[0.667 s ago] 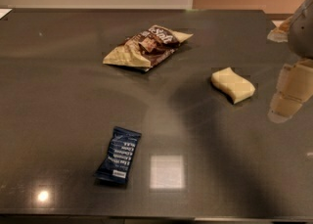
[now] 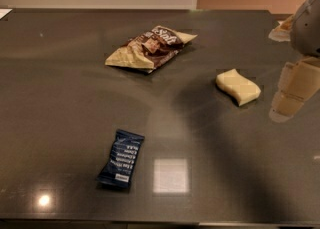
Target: Pick rxbar blueberry
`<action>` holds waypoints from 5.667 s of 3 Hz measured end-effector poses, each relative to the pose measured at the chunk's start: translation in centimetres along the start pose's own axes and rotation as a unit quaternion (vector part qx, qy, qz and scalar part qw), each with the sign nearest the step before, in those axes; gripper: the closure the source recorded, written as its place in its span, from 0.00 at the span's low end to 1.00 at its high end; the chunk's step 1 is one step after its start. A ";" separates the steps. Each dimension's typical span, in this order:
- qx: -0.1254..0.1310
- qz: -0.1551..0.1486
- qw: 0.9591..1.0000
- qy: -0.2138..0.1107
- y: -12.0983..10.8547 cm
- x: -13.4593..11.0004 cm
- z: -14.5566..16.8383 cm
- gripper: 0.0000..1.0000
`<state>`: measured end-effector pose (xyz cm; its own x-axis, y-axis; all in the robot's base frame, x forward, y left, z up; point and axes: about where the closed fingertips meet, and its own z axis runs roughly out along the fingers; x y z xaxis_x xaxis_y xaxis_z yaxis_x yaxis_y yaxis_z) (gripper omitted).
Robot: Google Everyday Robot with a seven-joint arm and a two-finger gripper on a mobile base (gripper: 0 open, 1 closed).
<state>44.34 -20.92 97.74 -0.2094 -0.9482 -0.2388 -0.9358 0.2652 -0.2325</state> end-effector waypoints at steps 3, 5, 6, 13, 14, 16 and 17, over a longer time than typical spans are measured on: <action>-0.081 -0.053 0.993 -0.065 3.6 -8.2 5.7 0.00; -0.129 -0.124 0.979 -0.096 7.8 -13.6 9.1 0.00; -0.153 -0.176 0.965 -0.116 10.3 -16.3 10.6 0.00; -0.205 -0.306 0.921 -0.126 15.4 -21.5 18.5 0.41; -0.202 -0.306 0.922 -0.127 15.1 -21.4 18.3 0.64; -0.192 -0.286 0.928 -0.141 14.2 -21.1 15.5 1.00; -0.188 -0.277 0.931 -0.144 13.8 -21.1 13.9 1.00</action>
Offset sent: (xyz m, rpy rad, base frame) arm 0.0029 0.0993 -0.0507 0.1395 0.1395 0.1685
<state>39.80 5.13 86.48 0.3688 -0.8208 -0.4362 -0.9222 -0.3819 -0.0610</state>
